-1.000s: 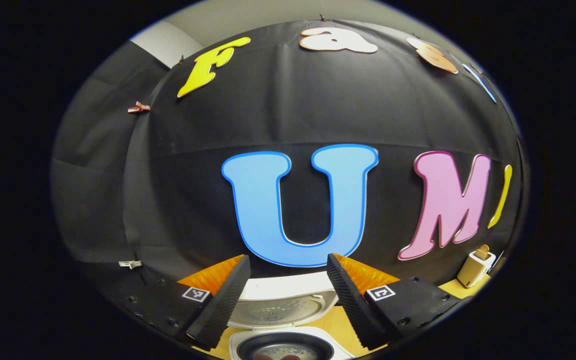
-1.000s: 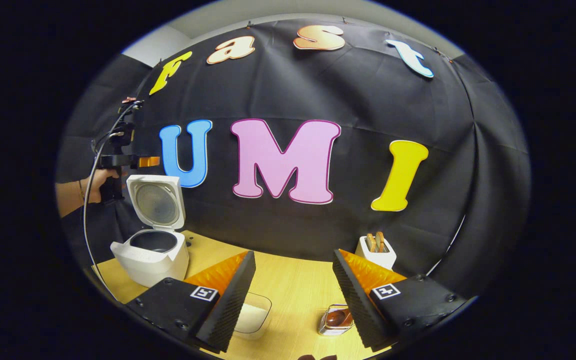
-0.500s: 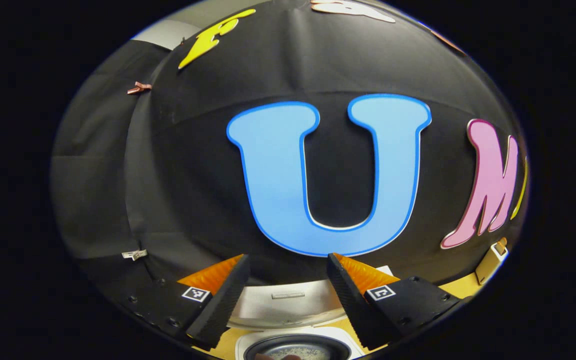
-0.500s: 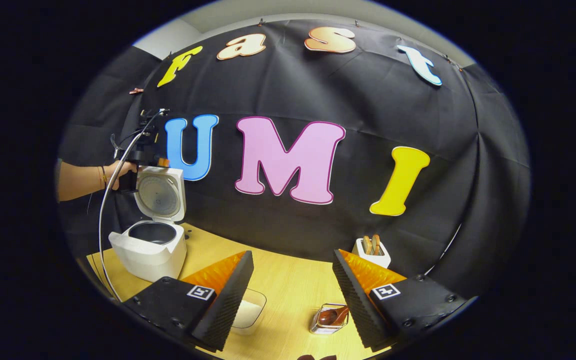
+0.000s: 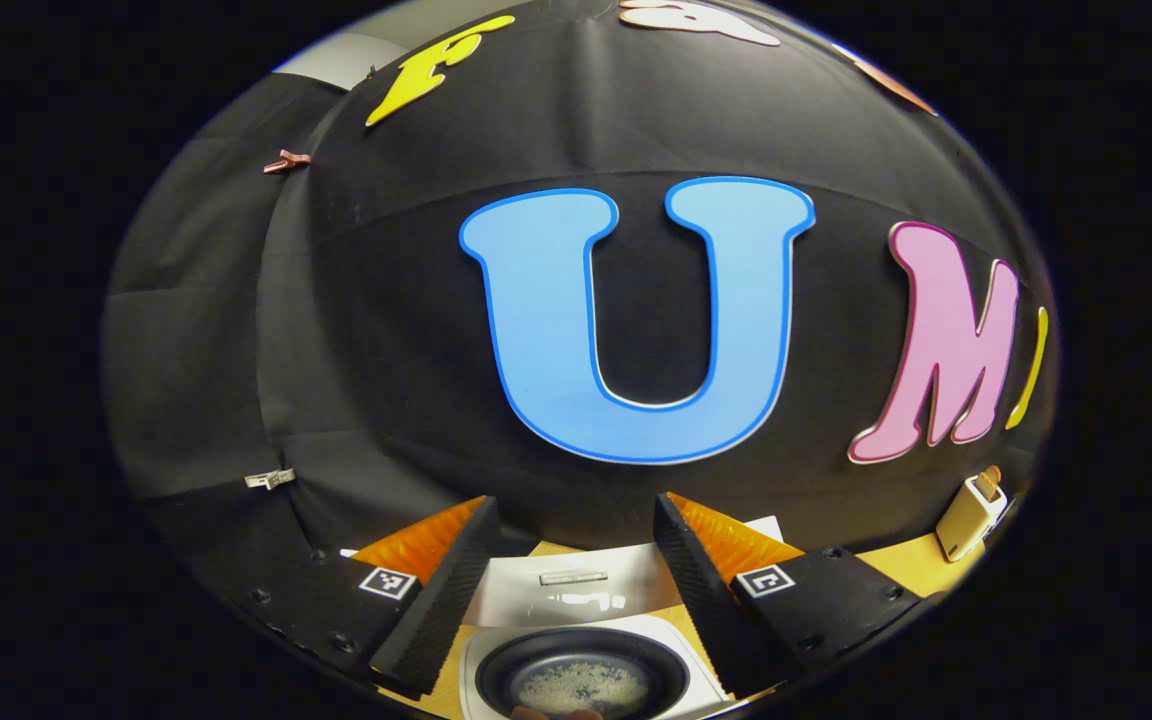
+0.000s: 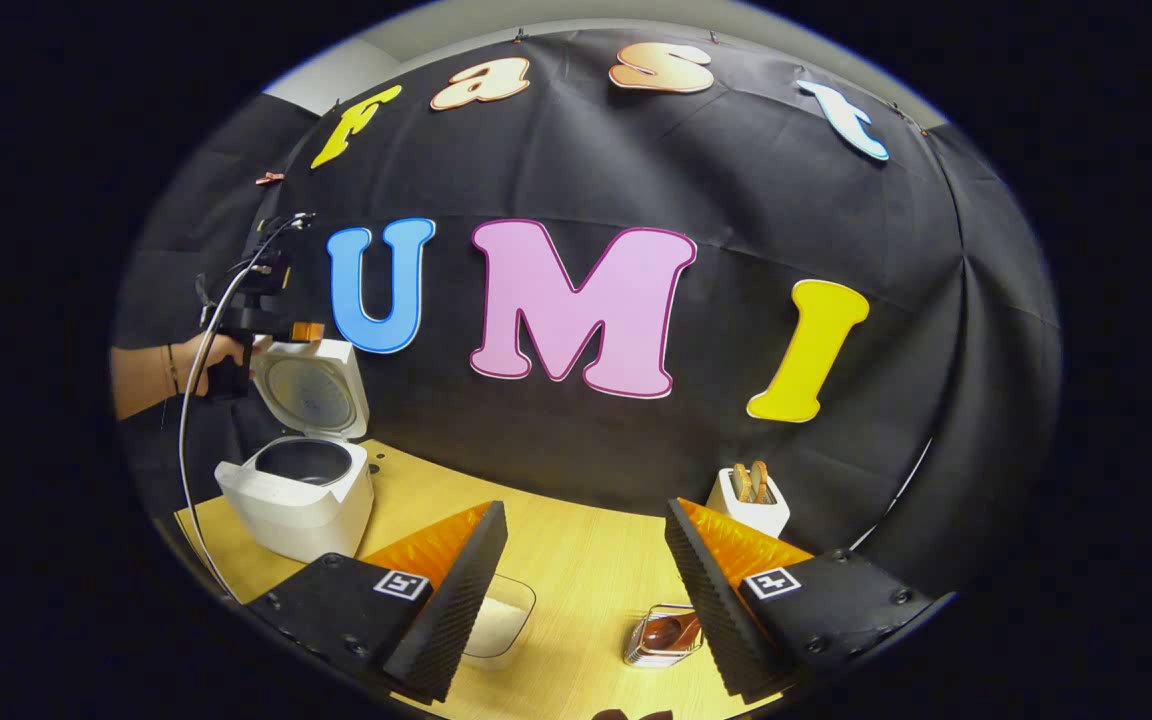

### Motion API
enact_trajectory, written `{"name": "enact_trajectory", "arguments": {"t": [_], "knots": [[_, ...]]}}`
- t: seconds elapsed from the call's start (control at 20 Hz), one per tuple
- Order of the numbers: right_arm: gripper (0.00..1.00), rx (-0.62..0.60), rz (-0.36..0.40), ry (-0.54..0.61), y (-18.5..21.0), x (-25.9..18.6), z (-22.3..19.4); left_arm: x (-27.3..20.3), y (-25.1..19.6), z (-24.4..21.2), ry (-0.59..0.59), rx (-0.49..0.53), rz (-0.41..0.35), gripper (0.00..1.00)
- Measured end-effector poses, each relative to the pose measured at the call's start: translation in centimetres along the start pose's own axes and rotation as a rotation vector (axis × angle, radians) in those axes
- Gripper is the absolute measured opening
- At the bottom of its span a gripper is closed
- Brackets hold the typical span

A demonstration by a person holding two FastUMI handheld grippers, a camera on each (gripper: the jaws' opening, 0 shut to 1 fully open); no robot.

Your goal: Close the left gripper, press the button to open the rice cooker; take a wooden spoon from the chopstick holder with the right hand, scoop a spoonful of rice and pour it into the rice cooker, then put the wooden spoon back into the chopstick holder.

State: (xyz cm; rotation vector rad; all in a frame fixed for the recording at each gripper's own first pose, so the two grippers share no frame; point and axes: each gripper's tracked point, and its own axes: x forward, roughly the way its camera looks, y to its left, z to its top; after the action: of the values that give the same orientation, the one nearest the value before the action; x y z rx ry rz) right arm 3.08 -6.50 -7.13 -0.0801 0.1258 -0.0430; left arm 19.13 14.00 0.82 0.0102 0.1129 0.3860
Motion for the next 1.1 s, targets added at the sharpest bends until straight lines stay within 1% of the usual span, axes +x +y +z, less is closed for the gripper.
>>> {"name": "enact_trajectory", "arguments": {"t": [0.15,0.25,0.5,0.75,0.9,1.1], "knots": [[0.98,0.008,-0.002,0.003,-0.1,0.3,-0.1,-2.8,-0.7,-2.4,0.023,-0.01,-0.013,1.0],[0.98,0.017,-0.004,0.01,-0.2,0.3,-0.3,-4.3,-1.2,-4.3,0.046,-0.002,-0.037,1.0],[0.98,0.035,-0.01,0.013,-0.5,0.7,-0.4,-7.0,-2.0,-8.5,0.119,-0.023,-0.063,1.0],[0.98,0.038,-0.003,0.018,-0.1,0.6,-0.6,-8.3,-2.5,-12.8,0.196,-0.038,-0.062,1.0],[0.98,0.037,-0.001,0.024,0.0,0.5,-0.8,-8.7,-2.7,-14.6,0.223,-0.024,-0.053,1.0],[0.98,0.045,0.0,0.03,0.0,0.4,-1.2,-9.2,-3.1,-17.4,0.289,-0.01,-0.048,1.0]]}}
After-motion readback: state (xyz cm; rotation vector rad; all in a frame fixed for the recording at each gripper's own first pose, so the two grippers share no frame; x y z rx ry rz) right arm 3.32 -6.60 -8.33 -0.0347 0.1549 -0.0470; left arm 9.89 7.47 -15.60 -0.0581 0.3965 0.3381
